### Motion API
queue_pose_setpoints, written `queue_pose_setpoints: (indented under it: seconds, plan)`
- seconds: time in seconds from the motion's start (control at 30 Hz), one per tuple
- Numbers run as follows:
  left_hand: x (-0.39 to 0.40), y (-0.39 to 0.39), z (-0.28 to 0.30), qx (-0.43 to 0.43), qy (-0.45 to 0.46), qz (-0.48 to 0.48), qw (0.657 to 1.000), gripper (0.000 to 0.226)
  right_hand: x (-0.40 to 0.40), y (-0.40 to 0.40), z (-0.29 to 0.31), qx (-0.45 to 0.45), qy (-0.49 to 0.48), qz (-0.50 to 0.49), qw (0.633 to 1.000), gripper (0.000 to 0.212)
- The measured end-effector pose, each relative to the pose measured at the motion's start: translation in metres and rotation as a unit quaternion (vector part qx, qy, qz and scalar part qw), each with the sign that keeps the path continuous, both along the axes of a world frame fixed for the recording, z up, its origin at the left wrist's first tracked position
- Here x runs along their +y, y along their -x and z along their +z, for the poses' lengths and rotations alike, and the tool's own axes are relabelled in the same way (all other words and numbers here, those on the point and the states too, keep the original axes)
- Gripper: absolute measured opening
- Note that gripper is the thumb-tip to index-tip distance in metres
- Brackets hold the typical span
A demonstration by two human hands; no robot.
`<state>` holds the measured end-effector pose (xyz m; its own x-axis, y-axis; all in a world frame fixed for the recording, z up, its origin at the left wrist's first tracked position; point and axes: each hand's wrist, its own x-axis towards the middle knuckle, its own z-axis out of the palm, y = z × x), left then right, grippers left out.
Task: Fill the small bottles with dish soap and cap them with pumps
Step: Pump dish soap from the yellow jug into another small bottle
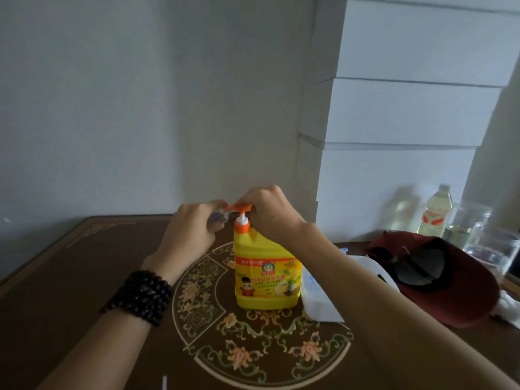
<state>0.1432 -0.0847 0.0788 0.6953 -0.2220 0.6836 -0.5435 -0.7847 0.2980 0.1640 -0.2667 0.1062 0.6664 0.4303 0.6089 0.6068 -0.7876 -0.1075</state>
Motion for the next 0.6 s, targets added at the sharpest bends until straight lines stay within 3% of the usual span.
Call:
queue_pose_setpoints:
  seconds: [0.1,0.2,0.4,0.6]
  plan:
    - [-0.002,-0.001,-0.012,-0.010,0.001,0.006,1.000,0.031,0.003,0.001,-0.024,-0.018,-0.114,0.006,0.993,0.021]
    - [0.000,0.000,-0.024,0.008,0.004,-0.001,1.000,0.035,0.009,0.002,-0.039,-0.030,-0.137,0.009,0.990,0.024]
    - [-0.002,0.001,-0.009,-0.008,0.002,-0.001,1.000,0.026,0.003,0.008,-0.027,-0.041,-0.067,0.016,0.997,0.034]
    - [-0.002,0.004,-0.001,-0.011,-0.022,0.005,1.000,0.026,-0.001,0.004,-0.009,-0.046,0.005,0.004,0.999,0.026]
